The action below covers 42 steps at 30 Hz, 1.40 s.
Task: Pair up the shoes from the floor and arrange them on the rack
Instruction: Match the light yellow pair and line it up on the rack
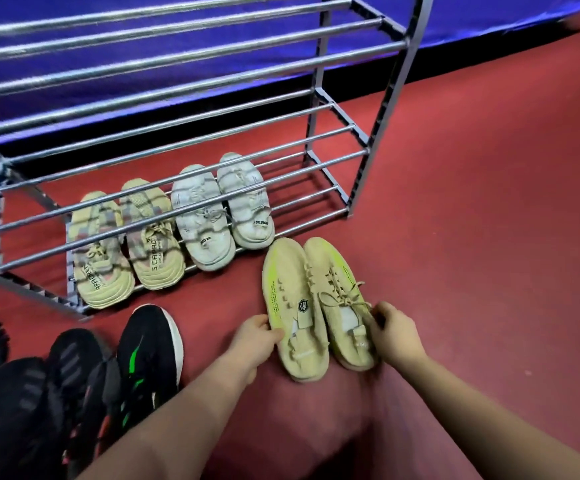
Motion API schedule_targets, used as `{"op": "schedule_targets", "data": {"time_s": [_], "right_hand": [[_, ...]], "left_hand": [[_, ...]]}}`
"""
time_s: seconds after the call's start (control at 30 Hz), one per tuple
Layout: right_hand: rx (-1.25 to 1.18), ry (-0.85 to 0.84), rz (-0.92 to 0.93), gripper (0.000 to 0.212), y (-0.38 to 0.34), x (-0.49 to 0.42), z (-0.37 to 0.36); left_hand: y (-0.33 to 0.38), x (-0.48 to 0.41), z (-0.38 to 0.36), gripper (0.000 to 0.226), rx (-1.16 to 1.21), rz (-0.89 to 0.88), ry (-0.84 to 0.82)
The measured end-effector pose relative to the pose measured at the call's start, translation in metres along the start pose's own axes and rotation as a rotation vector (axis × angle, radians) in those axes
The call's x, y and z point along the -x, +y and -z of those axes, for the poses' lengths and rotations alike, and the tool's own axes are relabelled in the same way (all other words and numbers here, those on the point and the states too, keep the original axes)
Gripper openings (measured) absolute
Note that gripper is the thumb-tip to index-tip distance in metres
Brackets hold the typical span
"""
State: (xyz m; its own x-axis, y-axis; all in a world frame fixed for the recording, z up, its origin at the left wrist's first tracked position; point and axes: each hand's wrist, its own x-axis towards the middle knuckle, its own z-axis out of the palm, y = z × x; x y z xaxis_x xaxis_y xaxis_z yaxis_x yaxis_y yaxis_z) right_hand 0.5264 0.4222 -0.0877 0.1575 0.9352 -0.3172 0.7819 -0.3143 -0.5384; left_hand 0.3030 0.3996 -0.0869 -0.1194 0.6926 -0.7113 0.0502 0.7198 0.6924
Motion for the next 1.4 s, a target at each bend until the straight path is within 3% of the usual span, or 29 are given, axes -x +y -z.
{"op": "schedule_targets", "data": {"time_s": [0.1,0.23,0.4,0.57,0.73,1.2,1.4], "right_hand": [[0.099,-0.156,-0.200,0.034,-0.001,0.004,0.009],[-0.310,-0.373,-0.445,0.017,-0.001,0.012,0.012],[-0.612,-0.392,-0.539,0.020,0.010,0.013,0.007],[-0.692,-0.326,-0.458,0.022,0.012,0.018,0.017],[-0.761,-0.223,-0.382,0.014,-0.003,0.004,0.035],[-0.511,0.025,-0.166,0.009,-0.060,-0.081,0.050],[-0.556,0.077,-0.150,0.013,-0.094,-0.124,0.044]], "left_hand": [[-0.007,0.011,-0.005,0.022,-0.127,0.136,-0.029],[-0.010,0.021,-0.022,0.031,-0.050,0.240,-0.040],[-0.009,0.025,-0.024,0.031,-0.002,0.158,0.039],[0.006,0.036,-0.019,0.044,-0.085,0.040,-0.078],[0.040,0.035,-0.023,0.041,0.046,-0.013,-0.186],[0.119,-0.013,-0.007,0.039,0.260,-0.093,-0.036],[0.141,-0.048,-0.013,0.028,0.338,-0.148,0.067]]}}
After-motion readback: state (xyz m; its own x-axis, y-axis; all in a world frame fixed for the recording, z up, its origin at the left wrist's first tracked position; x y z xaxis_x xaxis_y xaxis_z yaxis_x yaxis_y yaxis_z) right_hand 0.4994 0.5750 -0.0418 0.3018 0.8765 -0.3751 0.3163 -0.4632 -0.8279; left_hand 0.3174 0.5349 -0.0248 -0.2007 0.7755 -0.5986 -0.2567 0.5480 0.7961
